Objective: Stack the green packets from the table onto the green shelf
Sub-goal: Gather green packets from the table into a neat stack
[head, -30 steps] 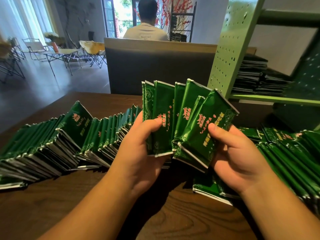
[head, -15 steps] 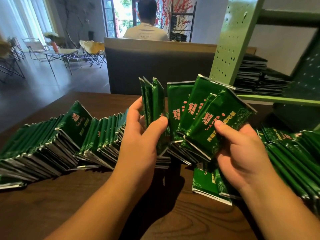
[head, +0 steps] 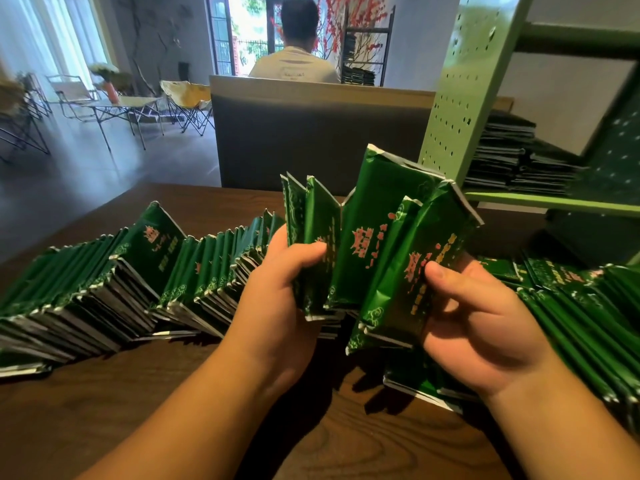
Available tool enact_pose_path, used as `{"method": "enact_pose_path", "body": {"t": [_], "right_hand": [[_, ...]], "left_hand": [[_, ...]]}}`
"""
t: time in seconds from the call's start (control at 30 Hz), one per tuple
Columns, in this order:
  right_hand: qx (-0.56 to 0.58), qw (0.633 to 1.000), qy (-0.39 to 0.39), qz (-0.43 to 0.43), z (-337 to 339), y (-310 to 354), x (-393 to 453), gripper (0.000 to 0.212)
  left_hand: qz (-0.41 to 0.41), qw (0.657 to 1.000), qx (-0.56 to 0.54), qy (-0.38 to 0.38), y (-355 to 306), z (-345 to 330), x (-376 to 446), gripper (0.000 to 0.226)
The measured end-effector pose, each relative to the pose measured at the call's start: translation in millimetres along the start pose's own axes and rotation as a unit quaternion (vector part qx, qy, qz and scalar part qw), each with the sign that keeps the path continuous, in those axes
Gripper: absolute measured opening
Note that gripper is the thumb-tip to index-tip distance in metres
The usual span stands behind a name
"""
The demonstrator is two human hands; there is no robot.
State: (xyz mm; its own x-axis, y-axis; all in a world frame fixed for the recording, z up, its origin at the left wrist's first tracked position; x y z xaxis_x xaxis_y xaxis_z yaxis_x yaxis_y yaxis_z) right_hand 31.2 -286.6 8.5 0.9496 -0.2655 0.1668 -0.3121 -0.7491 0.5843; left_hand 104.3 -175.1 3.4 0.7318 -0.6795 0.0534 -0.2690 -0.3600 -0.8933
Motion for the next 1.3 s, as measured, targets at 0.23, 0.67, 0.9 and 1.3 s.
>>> {"method": "enact_pose_path", "body": {"t": [0.23,0.67,0.9,1.3], "right_hand": [[0.044,0.994,0.087,-0.048,-10.9,-9.6,0.7,0.045],[0.121,0.990,-0.060,-0.041,32.1,-2.3,4.5,0.039],[0.104,0.991,-0.080,-0.029,42.5,-2.5,7.1,0.044],[0.018,0.996,-0.085,-0.027,14.5,-9.1,6.7,0.064]], "left_hand": [[0.062,0.995,-0.082,0.016,9.7,-3.9,-2.6,0.043],[0.046,0.994,-0.104,-0.006,4.0,3.3,2.1,0.025],[0.048,0.991,-0.122,-0.022,6.8,13.2,7.8,0.056],[0.053,0.990,-0.122,0.053,9.3,-9.3,-1.2,0.021]]}}
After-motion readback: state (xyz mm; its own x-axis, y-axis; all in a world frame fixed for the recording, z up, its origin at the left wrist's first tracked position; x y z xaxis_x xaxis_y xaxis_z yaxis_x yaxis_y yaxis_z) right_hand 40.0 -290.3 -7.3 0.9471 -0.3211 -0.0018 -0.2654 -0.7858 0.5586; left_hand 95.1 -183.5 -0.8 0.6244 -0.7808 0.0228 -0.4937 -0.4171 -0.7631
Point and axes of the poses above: each hand's wrist, its own x-axis towards the middle knuckle, its own z-axis out of the back of the hand, y = z × x, the point moved 10 cm from there along x, towards the middle knuckle, and after that the axes turned 14 degrees about x, right-handed, at the moved point
